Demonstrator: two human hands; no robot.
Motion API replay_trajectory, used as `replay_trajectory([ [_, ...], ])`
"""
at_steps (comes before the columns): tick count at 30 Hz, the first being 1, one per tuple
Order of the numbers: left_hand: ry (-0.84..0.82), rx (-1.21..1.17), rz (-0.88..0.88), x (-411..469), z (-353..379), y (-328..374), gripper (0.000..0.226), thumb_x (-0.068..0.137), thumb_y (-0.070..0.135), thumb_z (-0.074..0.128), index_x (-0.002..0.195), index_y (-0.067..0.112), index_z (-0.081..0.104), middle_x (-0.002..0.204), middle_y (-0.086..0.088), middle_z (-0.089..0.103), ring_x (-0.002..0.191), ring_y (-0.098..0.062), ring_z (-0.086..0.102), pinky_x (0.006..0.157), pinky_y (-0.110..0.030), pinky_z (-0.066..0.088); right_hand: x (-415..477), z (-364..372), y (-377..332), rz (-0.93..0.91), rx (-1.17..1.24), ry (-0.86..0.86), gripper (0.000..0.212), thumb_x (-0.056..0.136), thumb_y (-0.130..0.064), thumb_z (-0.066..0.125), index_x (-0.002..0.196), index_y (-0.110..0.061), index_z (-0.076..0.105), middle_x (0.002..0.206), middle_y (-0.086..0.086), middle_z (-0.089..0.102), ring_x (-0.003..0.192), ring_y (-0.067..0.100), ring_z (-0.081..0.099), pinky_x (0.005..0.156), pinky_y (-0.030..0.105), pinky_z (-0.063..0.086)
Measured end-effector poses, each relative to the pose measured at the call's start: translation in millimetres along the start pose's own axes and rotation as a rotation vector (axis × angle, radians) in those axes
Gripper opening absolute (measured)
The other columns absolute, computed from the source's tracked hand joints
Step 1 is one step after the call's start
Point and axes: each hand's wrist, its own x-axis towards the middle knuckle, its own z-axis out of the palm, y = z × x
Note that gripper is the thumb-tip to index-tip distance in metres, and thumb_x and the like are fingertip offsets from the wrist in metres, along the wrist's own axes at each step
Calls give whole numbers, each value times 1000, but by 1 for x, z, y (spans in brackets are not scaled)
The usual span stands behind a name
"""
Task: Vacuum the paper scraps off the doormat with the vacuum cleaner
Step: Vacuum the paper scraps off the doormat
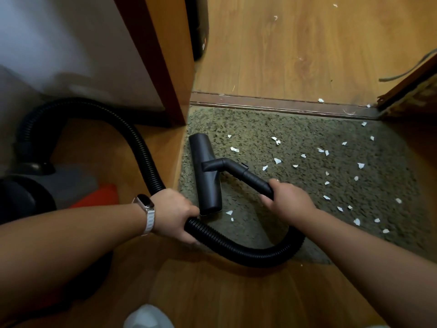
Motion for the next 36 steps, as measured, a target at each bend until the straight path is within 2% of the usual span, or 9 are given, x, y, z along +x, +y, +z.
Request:
replay_trajectory([
  [5, 16, -16, -26, -1, 3, -8, 61, 73, 91, 33, 80, 32, 47, 71, 10, 60, 63, -12, 60, 64, -34, 55, 3, 5, -7, -24, -73, 17, 27, 94, -51, 50, 100, -26, 43, 94, 1, 64, 89, 29, 65, 65, 34, 44],
  [8, 17, 2, -38, 2, 0, -13, 62, 74, 90, 34, 81, 31, 50, 70, 10, 60, 63, -13, 59, 64, -33, 55, 3, 7, -6, -20, -75, 27, 27, 95, -51, 49, 100, -26, 42, 95, 0, 63, 89, 28, 65, 65, 34, 44],
  [14, 39, 21, -42, 13, -8, -24, 61, 74, 90, 38, 79, 30, 49, 68, 12, 54, 60, -11, 53, 62, -31, 54, 0, 5, 0, -13, -61, 67, 30, 94, -50, 51, 112, -26, 50, 101, 0, 65, 94, 28, 65, 70, 35, 46],
  [17, 46, 35, -44, 19, -7, -28, 68, 71, 91, 33, 82, 28, 54, 70, 11, 59, 63, -12, 58, 63, -32, 54, -2, 4, 6, 43, -3, 67, 30, 93, -50, 53, 113, -28, 53, 101, 1, 67, 95, 29, 65, 69, 34, 45],
  [20, 43, 31, -47, 23, -5, -27, 68, 68, 93, 30, 80, 28, 50, 73, 10, 61, 65, -13, 60, 62, -30, 53, -4, 1, 18, 134, 42, 81, 30, 92, -51, 55, 114, -30, 54, 101, 3, 69, 95, 30, 66, 68, 33, 44],
  [25, 70, 36, -62, 36, -9, -25, 66, 68, 93, 31, 78, 29, 46, 73, 10, 61, 66, -13, 61, 61, -28, 51, -2, -6, 35, 196, 65, 114, 32, 91, -53, 57, 112, -29, 57, 97, 3, 68, 93, 31, 66, 69, 34, 48],
  [29, 73, 19, -85, 43, -19, -27, 62, 71, 91, 36, 75, 29, 44, 67, 11, 55, 63, -11, 58, 61, -28, 51, 0, -9, 50, 343, 144, 156, 32, 90, -52, 59, 110, -27, 58, 95, 7, 68, 94, 34, 65, 71, 35, 48],
  [31, 96, 9, -103, 45, -22, -29, 65, 67, 93, 32, 73, 29, 45, 66, 11, 54, 61, -11, 57, 60, -29, 52, 3, -13, 58, 397, 194, 184, 32, 89, -51, 59, 106, -24, 58, 91, 7, 67, 90, 34, 64, 72, 36, 50],
  [36, 151, 21, -132, 49, -28, -31, 71, 64, 95, 23, 72, 29, 46, 66, 10, 57, 60, -9, 57, 58, -29, 53, 11, -26, 63, 402, 201, 210, 32, 89, -51, 59, 103, -23, 59, 88, 7, 64, 89, 33, 63, 71, 36, 48],
])
